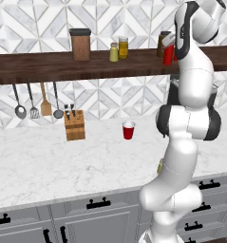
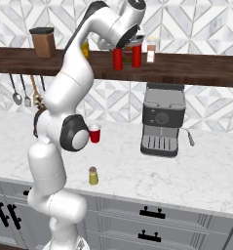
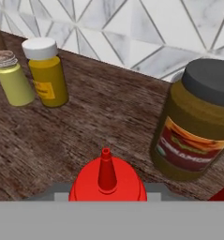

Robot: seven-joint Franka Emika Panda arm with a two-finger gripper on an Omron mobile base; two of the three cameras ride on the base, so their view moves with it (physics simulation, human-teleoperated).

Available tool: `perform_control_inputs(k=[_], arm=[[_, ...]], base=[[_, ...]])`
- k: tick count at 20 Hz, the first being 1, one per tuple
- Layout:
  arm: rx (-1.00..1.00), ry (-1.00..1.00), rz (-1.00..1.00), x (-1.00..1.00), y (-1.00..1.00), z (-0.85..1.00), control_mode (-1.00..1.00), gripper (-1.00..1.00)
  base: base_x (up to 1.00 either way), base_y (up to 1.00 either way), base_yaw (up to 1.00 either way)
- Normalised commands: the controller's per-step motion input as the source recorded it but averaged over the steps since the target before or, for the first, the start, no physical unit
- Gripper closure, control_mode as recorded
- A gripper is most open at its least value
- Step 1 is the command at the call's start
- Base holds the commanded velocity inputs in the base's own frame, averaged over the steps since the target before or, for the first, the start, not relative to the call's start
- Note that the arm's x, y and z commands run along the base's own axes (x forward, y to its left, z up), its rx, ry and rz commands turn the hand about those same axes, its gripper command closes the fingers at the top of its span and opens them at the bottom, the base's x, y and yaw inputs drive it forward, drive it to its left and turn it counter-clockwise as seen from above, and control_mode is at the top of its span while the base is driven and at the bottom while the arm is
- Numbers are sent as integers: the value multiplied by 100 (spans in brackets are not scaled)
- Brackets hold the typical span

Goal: Put the shaker and condiment bottle from the counter next to their counterparts in the cabinet.

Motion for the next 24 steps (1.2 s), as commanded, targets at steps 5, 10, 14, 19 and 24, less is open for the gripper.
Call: perform_control_inputs(k=[5, 10, 14, 19, 24], arm=[[0, 0, 0, 2, 0, -20, -100, 100], [2, 0, 0, 0, 0, -19, -100, -100], [4, 0, 0, 3, 0, -7, -100, -100], [6, 0, 0, 0, 7, 0, -100, -100], [6, 0, 0, 0, 18, 1, -100, -100]], base=[[0, 0, 0], [0, 0, 0], [0, 0, 0], [0, 0, 0], [0, 0, 0]])
